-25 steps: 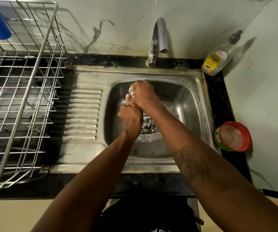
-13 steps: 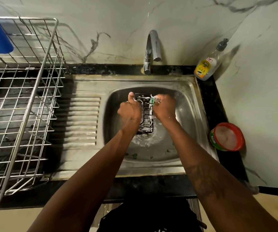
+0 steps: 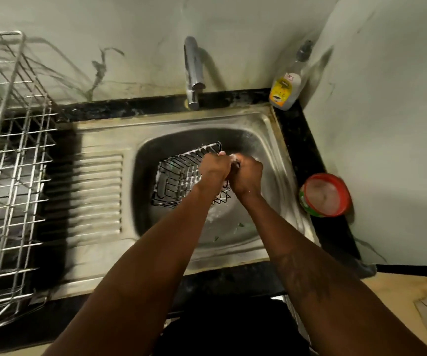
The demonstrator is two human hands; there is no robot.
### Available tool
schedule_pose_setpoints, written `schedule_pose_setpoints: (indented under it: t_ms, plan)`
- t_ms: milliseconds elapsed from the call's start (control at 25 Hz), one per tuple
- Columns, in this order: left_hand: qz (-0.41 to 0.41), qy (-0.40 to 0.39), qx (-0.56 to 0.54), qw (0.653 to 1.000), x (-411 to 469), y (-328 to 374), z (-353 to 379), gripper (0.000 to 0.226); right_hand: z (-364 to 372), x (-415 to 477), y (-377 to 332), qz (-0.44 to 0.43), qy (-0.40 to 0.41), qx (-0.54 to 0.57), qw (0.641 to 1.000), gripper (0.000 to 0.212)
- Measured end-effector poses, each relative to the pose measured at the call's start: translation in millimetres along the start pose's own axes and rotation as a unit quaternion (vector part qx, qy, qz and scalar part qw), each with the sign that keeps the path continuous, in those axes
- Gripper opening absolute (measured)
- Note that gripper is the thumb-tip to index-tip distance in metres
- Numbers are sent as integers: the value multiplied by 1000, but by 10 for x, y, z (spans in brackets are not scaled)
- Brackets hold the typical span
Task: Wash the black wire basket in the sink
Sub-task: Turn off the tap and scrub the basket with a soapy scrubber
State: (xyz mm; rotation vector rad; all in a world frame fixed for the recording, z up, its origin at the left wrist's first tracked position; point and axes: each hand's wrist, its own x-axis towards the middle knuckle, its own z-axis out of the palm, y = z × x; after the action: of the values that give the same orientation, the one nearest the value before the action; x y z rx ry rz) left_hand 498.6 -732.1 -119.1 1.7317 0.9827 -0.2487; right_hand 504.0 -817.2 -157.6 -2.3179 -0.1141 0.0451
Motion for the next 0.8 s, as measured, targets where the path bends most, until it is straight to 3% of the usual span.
schedule_pose_setpoints:
  t_ms: [120,280,400,520,600,800]
  plan:
    - [-77,-90,-133,984,104,-41,254,30,-97,7,107,61,-10,51,997,9]
    - [-89,-96,-165,978,53,-18,341,26,-132,17,194,78,-20,63,995,10]
    - [-90,-89,-158,979,29,-1,295,18,-175,-6,205,58,-39,53,996,10]
    - [-92,-89,-146,981,-25,42,314,26,-298,-73,154,58,-35,57,996,6]
    - [-93,-99,-143,980,-117,91,356,21,-455,-139,162,55,-19,46,997,13]
    - [-24,-140,-96,985,-498,380,604,19,-1062,-310,194,15,54,24,998,10]
